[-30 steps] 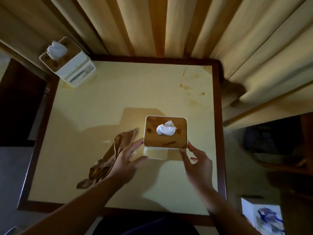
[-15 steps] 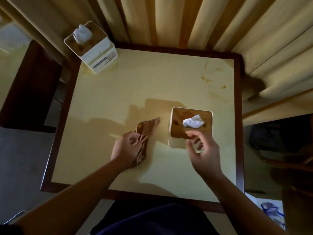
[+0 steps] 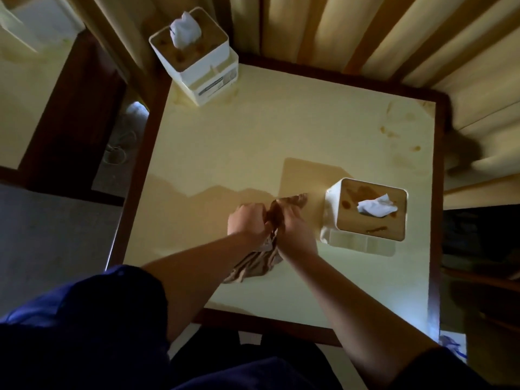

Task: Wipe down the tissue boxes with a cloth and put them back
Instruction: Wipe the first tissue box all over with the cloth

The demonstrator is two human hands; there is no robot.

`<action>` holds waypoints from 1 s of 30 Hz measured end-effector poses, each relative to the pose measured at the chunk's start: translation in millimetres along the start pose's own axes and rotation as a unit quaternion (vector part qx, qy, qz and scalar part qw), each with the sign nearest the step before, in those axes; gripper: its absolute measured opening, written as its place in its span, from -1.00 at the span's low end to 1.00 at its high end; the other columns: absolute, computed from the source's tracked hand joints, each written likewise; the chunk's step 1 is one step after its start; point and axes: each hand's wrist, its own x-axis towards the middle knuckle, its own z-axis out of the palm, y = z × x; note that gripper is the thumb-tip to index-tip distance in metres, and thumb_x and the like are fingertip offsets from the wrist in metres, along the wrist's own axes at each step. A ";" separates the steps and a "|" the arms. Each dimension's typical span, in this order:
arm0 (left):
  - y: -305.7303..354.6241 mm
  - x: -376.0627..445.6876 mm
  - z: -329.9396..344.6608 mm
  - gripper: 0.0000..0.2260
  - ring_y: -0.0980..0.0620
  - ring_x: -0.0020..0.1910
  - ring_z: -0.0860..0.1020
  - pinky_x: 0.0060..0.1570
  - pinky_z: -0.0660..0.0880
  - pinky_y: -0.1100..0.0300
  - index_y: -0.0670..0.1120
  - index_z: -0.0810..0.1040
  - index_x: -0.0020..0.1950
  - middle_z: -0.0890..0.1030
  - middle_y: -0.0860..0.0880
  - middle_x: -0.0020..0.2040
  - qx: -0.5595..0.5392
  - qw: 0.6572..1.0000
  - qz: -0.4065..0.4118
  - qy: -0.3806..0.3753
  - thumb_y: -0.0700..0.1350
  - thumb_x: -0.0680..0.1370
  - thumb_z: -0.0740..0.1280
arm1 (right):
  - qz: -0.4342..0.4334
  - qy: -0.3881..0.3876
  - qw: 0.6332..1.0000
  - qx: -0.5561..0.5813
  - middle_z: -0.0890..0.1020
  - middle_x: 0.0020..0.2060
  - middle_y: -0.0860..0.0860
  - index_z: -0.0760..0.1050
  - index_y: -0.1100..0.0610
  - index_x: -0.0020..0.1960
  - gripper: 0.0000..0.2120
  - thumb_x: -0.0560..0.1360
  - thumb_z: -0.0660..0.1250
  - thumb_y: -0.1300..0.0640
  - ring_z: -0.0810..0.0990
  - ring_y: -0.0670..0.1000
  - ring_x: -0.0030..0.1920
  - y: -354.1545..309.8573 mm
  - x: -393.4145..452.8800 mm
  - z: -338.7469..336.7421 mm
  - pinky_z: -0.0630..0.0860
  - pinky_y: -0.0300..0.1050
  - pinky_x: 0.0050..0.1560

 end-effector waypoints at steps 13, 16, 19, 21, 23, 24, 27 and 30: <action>-80.4 -97.0 -68.0 -0.92 0.04 -0.10 0.52 -0.19 0.46 0.13 0.11 0.56 -0.05 0.58 0.09 -0.13 -0.064 0.977 0.199 0.035 0.07 0.54 0.33 | -0.141 -0.203 0.963 -0.108 0.62 0.19 -0.01 0.49 -0.15 0.43 -0.49 0.55 0.46 0.18 0.63 0.01 0.06 -14.1 -51.0 0.1 0.51 -0.23 -0.04; -84.7 -110.5 -86.9 -0.97 0.18 -0.04 0.49 -0.14 0.43 0.16 0.15 0.53 -0.04 0.59 0.13 -0.06 -0.082 0.966 0.243 0.021 0.04 0.57 0.36 | -0.105 -0.173 0.977 -0.060 0.65 0.00 -0.07 0.58 -0.17 0.13 -0.76 0.50 0.48 0.03 0.63 -0.01 -0.03 -31.3 -64.8 -4.4 0.60 0.01 0.07; -83.9 -121.0 -102.7 -0.95 0.15 -0.04 0.50 -0.11 0.50 0.06 0.09 0.50 0.00 0.57 0.16 -0.08 -0.093 0.951 0.292 0.040 0.01 0.59 0.36 | -0.096 -0.087 0.992 -0.008 0.64 -0.08 -0.11 0.66 -0.20 0.03 -0.87 0.50 0.45 0.00 0.63 -0.09 -0.13 -45.9 -71.6 -13.8 0.62 0.00 0.00; -80.3 -127.8 -113.7 -0.94 0.10 -0.05 0.51 -0.12 0.51 0.01 0.07 0.52 0.01 0.57 0.16 -0.09 -0.094 0.944 0.309 0.063 -0.01 0.59 0.37 | -0.116 -0.026 0.993 -0.005 0.61 -0.08 -0.15 0.70 -0.24 0.02 -0.86 0.51 0.47 -0.02 0.61 -0.15 -0.15 -51.4 -77.2 -22.7 0.60 -0.08 -0.05; -74.7 -133.7 -126.5 -0.94 0.08 -0.07 0.51 -0.12 0.51 -0.02 0.05 0.53 0.02 0.57 0.14 -0.11 -0.094 0.937 0.324 0.089 -0.02 0.59 0.37 | -0.151 0.009 0.988 -0.004 0.60 -0.05 -0.20 0.71 -0.23 0.05 -0.84 0.51 0.50 -0.01 0.58 -0.18 -0.12 -57.2 -85.0 -34.5 0.57 -0.15 -0.08; -71.6 -136.2 -132.9 -0.94 0.07 -0.07 0.52 -0.12 0.51 -0.03 0.05 0.54 0.02 0.57 0.13 -0.11 -0.092 0.934 0.331 0.096 -0.01 0.58 0.37 | -0.176 0.021 0.984 -0.003 0.61 -0.04 -0.22 0.71 -0.23 0.06 -0.83 0.51 0.51 0.01 0.58 -0.18 -0.10 -59.8 -89.0 -39.5 0.56 -0.15 -0.09; -61.4 -143.9 -153.1 -0.93 0.07 -0.04 0.54 -0.07 0.52 -0.03 0.05 0.61 0.03 0.61 0.14 -0.09 -0.086 0.925 0.355 0.104 -0.01 0.57 0.38 | -0.242 0.041 0.969 0.013 0.66 -0.02 -0.25 0.69 -0.21 0.07 -0.78 0.50 0.53 0.07 0.61 -0.10 -0.05 -70.8 -102.8 -52.0 0.53 -0.20 -0.09; -51.9 -155.0 -170.6 -0.93 0.16 -0.04 0.53 -0.04 0.46 0.13 0.09 0.70 0.01 0.64 0.21 -0.12 -0.068 0.911 0.391 0.114 -0.06 0.55 0.48 | -0.267 0.053 0.961 0.041 0.68 -0.04 -0.26 0.71 -0.17 0.07 -0.77 0.49 0.56 0.11 0.61 -0.03 -0.08 -83.4 -117.6 -56.2 0.39 -0.44 -0.22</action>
